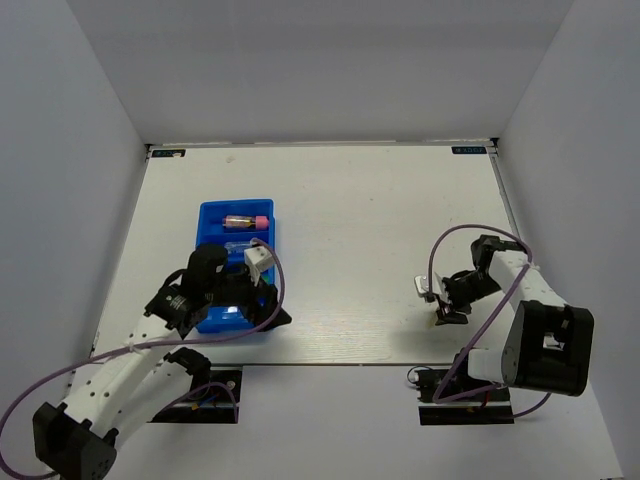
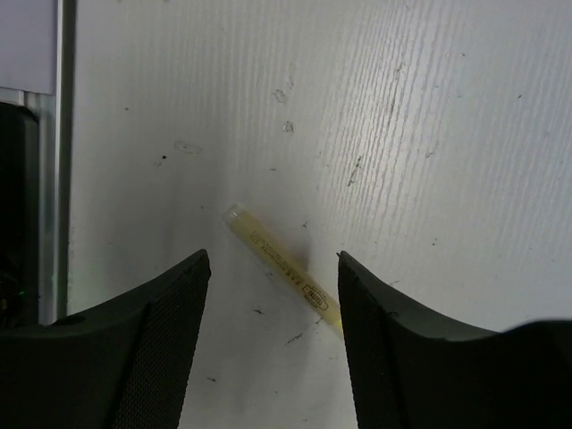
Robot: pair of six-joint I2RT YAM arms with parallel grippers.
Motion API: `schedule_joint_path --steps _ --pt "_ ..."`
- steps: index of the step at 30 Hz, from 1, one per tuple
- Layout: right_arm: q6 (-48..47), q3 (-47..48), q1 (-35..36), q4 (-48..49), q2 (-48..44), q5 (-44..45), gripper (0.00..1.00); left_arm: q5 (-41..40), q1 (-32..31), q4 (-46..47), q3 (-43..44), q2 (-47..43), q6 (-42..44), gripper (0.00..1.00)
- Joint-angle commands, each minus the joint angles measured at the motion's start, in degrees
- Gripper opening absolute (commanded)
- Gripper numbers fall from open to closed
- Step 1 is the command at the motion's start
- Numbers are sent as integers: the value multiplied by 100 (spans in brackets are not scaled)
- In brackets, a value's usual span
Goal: Sort the stationery into containers
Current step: Pick up the pen from the corner of the board.
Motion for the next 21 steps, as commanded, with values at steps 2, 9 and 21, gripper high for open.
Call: schedule_joint_path --steps 2,9,21 --pt "-2229 -336 -83 914 56 154 60 -273 -108 -158 327 72 261 100" --pt "-2483 -785 -233 1855 222 391 57 -290 -170 -61 572 255 199 100" --pt "-4056 -777 -373 1137 881 1270 34 -1160 -977 -518 1301 783 366 100"
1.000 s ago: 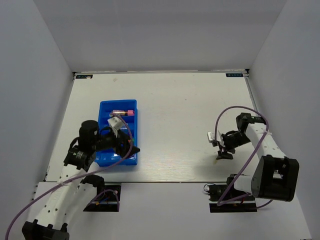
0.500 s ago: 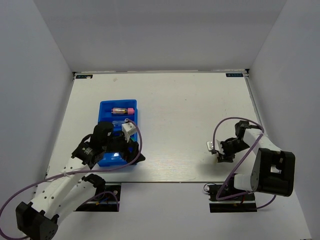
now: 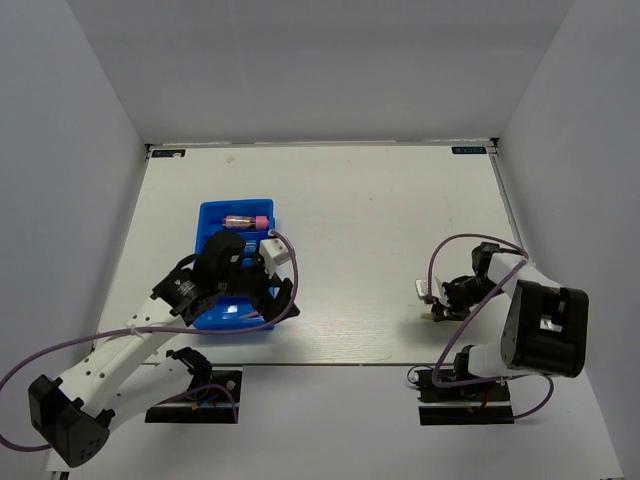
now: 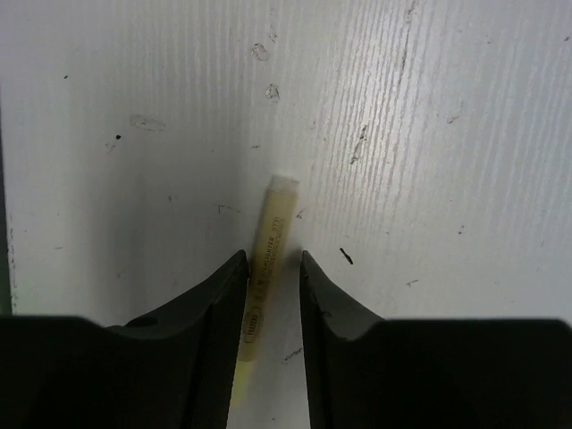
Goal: Sort the stationery into containers
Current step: Pick up the pen from the corner of the board.
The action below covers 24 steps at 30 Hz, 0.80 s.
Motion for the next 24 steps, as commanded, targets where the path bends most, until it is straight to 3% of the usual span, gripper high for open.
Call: schedule_joint_path --steps 1,13,16,17,20,24 --pt "-4029 40 -39 -313 521 1233 34 -339 -193 -206 439 14 91 100" --pt "-3616 -714 -4 941 461 2085 37 -883 -545 -768 1150 5 47 100" --pt "-3363 -759 -4 916 425 2296 28 -937 -572 -804 1273 -21 12 100" --pt "-3291 -750 5 880 425 2315 18 -937 -589 -813 1300 -12 -5 100" --pt "-3036 -706 5 784 477 2394 3 -937 -607 -821 1344 5 -41 100" --pt "-2615 -443 31 302 460 2132 0 -963 -607 -892 1458 -56 -67 100"
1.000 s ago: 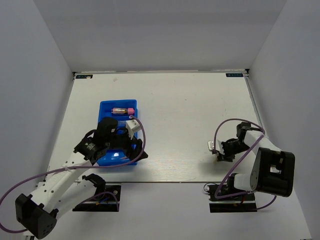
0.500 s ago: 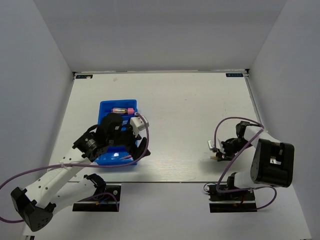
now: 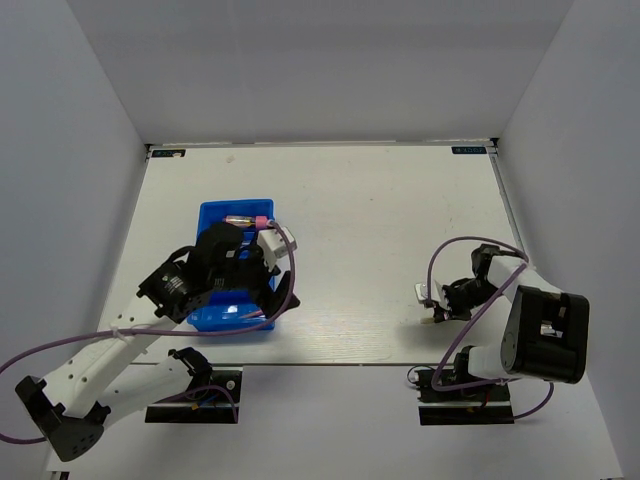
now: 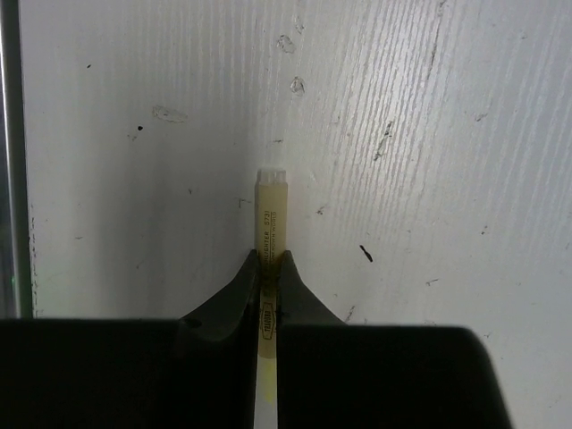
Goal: Sort the stationery into containers
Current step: Pick up the pen from the corner of the board, then place the pen in the storage box.
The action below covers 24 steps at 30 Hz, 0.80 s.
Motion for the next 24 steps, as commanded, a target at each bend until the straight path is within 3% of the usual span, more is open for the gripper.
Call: schedule_joint_path --steps 1,4,10,13,14,17,22,24 --pt "-2479 -292 21 296 373 1790 0 -84 -47 -131 287 -115 -56 100" --pt "-1952 261 82 -249 249 1061 0 -181 -30 -193 515 -115 -48 100" --pt "288 1720 555 -1436 302 -899 0 -374 -30 -132 999 -27 -188 100" --pt "1791 2213 873 -1183 390 -1585 0 -506 -39 175 1017 -97 -284 100" --pt "2872 2397 1352 -982 529 -1777 0 -576 -30 316 1043 -106 -320 100" --pt "4038 3037 1924 -725 846 -2497 0 -725 -30 597 1148 -62 -581 100" --pt "7181 3953 2909 258 1970 -3745 0 -911 -30 756 1613 236 -680 100" --pt "7662 4550 3288 601 2374 -3932 0 -910 -56 748 1745 386 -698 100"
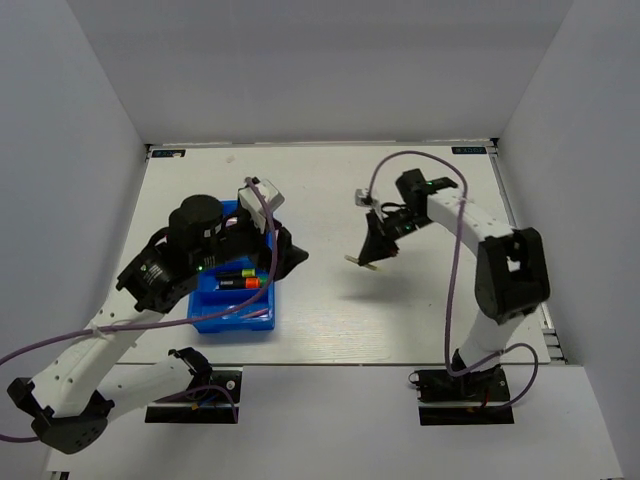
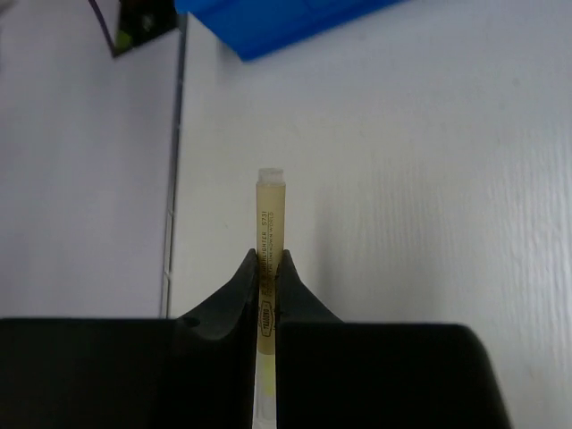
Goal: Sort the stationery into containers
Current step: Place the pen in the storage box.
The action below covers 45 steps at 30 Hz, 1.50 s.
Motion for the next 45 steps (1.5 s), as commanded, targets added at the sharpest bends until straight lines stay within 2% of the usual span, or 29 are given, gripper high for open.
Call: schedule_joint_path --steps 1,5,9,10,11,12,13,14,16,18,19,21,22,23,26,34,39,45 --pt "2565 894 747 833 600 -1102 0 -130 -41 162 508 208 -160 100" --pt "3430 1731 1399 1414 1278 -1304 0 -68 -50 100 729 473 -125 100" --pt "5178 2224 1995 2529 1692 -1708 0 203 -50 205 809 552 15 100" --pt "5877 2233 2032 3584 1841 -1822 0 317 -41 345 826 552 33 100" --pt "6632 2233 2102 3995 1903 -1832 0 405 -58 364 835 587 24 100" --pt "7014 2251 2242 4817 1947 -1815 0 510 -50 399 853 605 24 100" --pt "8079 2260 2296 5513 2148 -1814 0 538 -67 442 966 683 -2 100" --pt "8377 2373 2392 6259 2254 -1797 0 599 -59 443 1028 736 -19 100" --pt "9044 2602 2560 6887 2561 -1709 0 705 -50 434 1203 868 -72 100" --pt "8979 3031 2700 6637 2816 -1456 0 827 -67 399 1292 948 -116 100" --pt "8543 3581 2796 5914 2992 -1402 0 845 -67 373 1379 1000 -134 100" --pt "7875 3972 2911 5233 3230 -973 0 881 -93 373 1433 1027 -160 100" --pt "7740 4435 2946 4795 3300 -866 0 907 -102 364 1442 1036 -178 100" --pt "7608 4518 3016 4651 3484 -726 0 907 -111 329 1450 1018 -169 100" --pt "7502 4633 3122 4554 3573 -497 0 942 -120 311 1416 983 -195 100" --pt "5930 4641 3579 3367 3573 338 0 1039 -128 293 1328 974 -187 100" --pt "5665 4615 3808 3015 3688 646 0 1048 -129 381 1161 816 -230 100" --pt "4839 4501 4097 2593 3679 1216 0 995 -120 338 950 658 -239 100"
